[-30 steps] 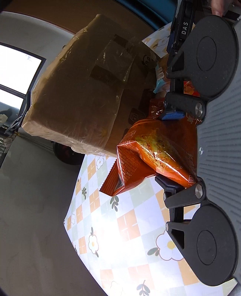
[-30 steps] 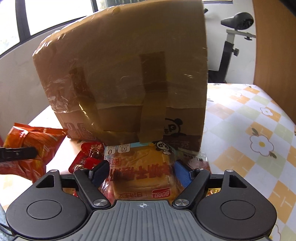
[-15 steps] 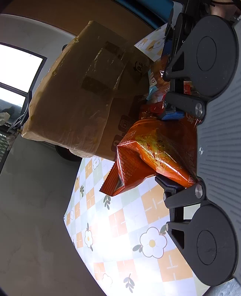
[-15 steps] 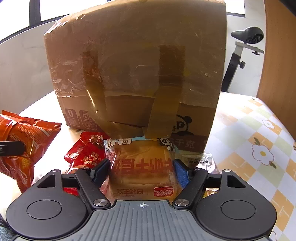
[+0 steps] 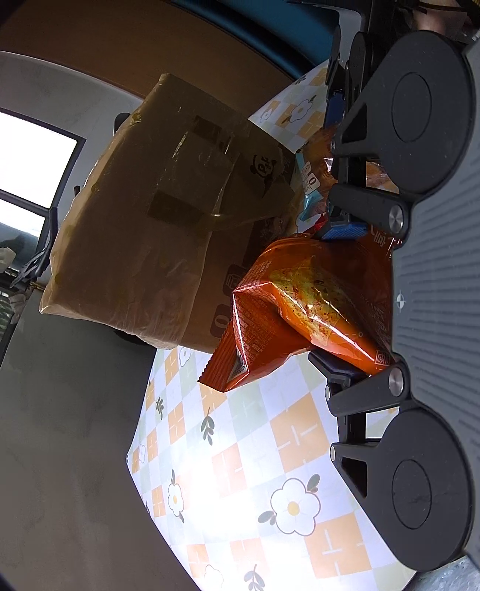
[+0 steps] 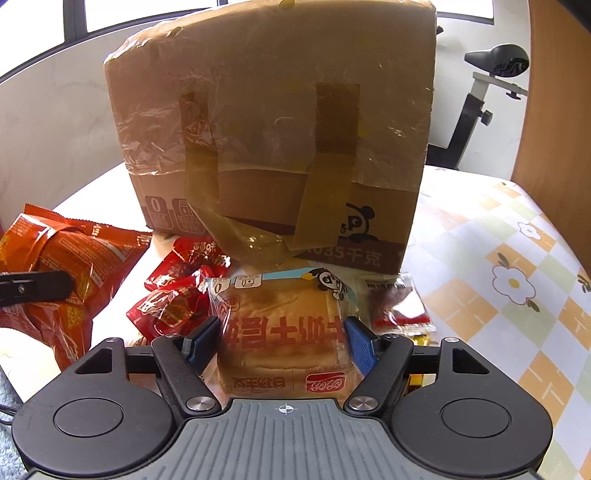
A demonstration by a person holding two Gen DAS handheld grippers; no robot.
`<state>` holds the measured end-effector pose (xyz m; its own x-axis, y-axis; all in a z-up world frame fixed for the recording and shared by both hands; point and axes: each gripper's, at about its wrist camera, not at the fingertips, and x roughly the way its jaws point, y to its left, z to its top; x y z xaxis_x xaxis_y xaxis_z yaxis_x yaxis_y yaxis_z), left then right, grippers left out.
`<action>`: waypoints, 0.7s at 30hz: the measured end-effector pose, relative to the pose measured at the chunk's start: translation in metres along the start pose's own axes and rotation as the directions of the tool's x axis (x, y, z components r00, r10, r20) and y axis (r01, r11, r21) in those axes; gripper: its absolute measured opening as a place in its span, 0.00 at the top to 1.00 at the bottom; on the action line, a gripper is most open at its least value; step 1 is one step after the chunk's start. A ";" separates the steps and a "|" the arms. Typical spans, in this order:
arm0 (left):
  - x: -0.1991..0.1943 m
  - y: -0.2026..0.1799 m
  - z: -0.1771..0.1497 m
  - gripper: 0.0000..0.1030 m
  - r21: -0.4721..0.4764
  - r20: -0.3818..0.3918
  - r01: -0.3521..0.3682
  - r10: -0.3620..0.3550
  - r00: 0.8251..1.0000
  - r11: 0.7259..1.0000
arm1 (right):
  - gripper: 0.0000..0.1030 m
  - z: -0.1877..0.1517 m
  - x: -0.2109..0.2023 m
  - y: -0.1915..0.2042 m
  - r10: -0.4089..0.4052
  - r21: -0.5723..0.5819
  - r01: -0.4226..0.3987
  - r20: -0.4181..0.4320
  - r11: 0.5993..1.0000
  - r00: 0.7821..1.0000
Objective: Organize snacks
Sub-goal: 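Grasp the orange chip bag with the left tool while the right tool grasps the bread pack, then lift both snacks over the box and open both tools to release them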
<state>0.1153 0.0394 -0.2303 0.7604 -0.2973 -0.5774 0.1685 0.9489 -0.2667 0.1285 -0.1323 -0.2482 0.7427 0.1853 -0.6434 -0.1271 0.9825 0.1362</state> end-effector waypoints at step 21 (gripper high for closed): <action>-0.026 -0.001 -0.004 0.40 0.007 0.059 -0.024 0.024 0.998 1.000 | 0.34 0.003 -0.038 -0.003 0.027 0.043 -0.033 0.119 0.999 0.992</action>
<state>0.0933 0.0457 -0.2180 0.7997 -0.2678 -0.5374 0.1545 0.9567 -0.2468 0.1025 -0.1423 -0.2221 0.8121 0.2085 -0.5450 -0.1226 0.9741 0.1899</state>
